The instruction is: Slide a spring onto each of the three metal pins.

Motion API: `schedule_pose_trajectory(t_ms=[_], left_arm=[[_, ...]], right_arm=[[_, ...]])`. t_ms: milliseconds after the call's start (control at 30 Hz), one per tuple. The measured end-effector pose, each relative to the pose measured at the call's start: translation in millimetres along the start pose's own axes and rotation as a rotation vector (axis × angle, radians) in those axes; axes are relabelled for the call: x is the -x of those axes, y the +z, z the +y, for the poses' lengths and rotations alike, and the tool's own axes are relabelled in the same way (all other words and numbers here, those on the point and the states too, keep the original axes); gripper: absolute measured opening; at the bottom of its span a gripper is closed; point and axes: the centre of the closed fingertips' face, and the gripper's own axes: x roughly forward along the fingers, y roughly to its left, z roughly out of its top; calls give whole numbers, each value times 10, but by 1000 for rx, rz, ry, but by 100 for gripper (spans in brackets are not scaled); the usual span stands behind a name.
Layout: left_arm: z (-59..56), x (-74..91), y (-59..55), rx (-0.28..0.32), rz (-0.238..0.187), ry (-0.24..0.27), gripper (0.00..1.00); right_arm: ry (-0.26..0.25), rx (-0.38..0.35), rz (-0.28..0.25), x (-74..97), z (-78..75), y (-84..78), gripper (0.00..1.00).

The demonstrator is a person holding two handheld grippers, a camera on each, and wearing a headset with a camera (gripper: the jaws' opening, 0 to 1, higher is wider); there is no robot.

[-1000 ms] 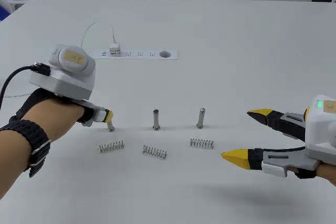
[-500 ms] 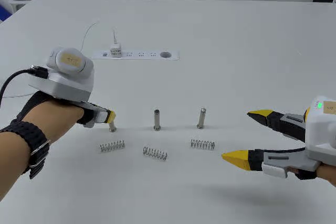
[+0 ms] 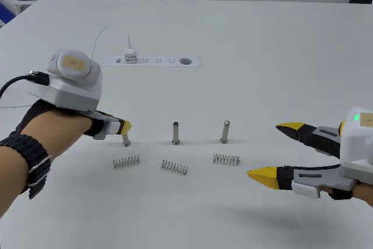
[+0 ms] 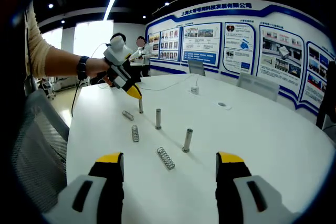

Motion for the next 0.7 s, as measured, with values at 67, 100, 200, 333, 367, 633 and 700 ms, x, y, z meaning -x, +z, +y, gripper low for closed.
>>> schedule_pose_trajectory(t_ms=[67, 100, 200, 333, 367, 633, 700], left_arm=[[0, 26, 0, -6, -4, 2, 18], [2, 37, -4, -9, -4, 3, 18], [9, 92, -22, -14, -7, 3, 18], [-1, 153, -54, -13, -11, -6, 19], [-12, 164, -64, -16, -12, -10, 19], [-67, 213, -218, -39, -16, -47, 19], [-57, 212, -275, -34, -16, -57, 19]], right_arm=[[-1, 1, 0, 2, -4, 0, 72], [-2, 0, -1, 2, -6, 1, 72], [-2, 0, 0, 2, -7, -2, 72], [1, 1, 1, -7, 6, 2, 72], [1, 2, 3, -9, 7, 1, 72], [3, 2, 9, -20, 14, -9, 72], [3, 2, 8, -21, 16, -5, 72]])
